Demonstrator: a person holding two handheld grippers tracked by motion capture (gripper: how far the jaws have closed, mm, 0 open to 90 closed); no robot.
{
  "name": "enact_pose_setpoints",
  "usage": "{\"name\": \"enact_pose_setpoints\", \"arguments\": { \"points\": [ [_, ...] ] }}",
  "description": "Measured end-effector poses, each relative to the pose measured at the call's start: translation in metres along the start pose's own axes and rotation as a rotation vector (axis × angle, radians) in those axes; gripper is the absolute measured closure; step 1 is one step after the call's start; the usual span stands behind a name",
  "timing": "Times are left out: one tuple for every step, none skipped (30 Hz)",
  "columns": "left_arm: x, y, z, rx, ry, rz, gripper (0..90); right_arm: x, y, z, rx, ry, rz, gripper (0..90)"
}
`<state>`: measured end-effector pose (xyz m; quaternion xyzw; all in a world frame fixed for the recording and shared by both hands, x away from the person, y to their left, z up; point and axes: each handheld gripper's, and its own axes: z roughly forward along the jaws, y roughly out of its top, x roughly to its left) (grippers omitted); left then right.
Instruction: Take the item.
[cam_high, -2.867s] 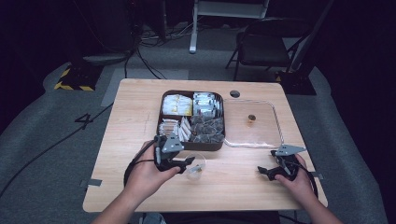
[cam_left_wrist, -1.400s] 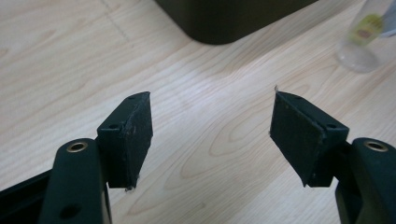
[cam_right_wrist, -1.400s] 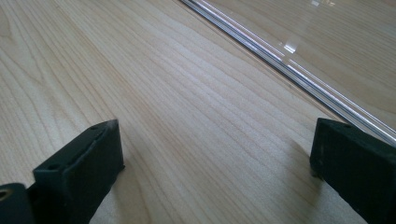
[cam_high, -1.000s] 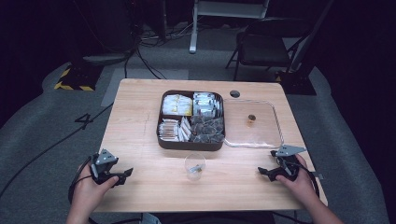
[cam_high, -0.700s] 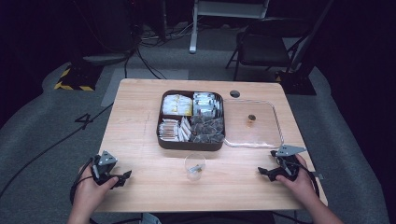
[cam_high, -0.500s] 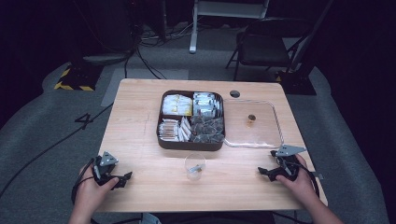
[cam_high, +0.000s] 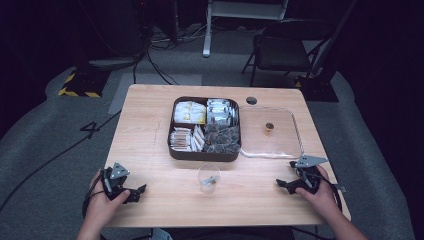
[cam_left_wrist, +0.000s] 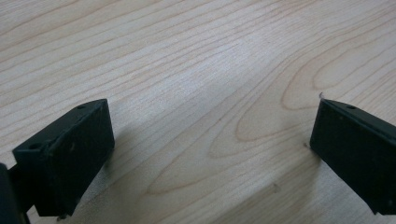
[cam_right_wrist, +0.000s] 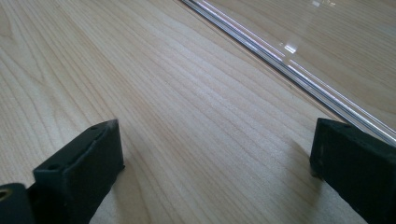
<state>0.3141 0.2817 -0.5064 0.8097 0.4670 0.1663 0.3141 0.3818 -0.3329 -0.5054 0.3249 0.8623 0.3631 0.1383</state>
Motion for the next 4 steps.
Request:
{"name": "enact_pose_setpoints", "arguments": {
  "points": [
    [0.0000,0.0000,0.0000,0.000,0.000,0.000,0.0,0.0000,0.0000,0.0000,0.000,0.000,0.000,2.6],
    [0.0000,0.0000,0.0000,0.000,0.000,0.000,0.0,0.0000,0.0000,0.0000,0.000,0.000,0.000,2.6],
    [0.0000,0.0000,0.0000,0.000,0.000,0.000,0.0,0.0000,0.0000,0.0000,0.000,0.000,0.000,2.6],
    [0.0000,0.0000,0.0000,0.000,0.000,0.000,0.0,0.0000,0.0000,0.0000,0.000,0.000,0.000,2.6]
  ]
}}
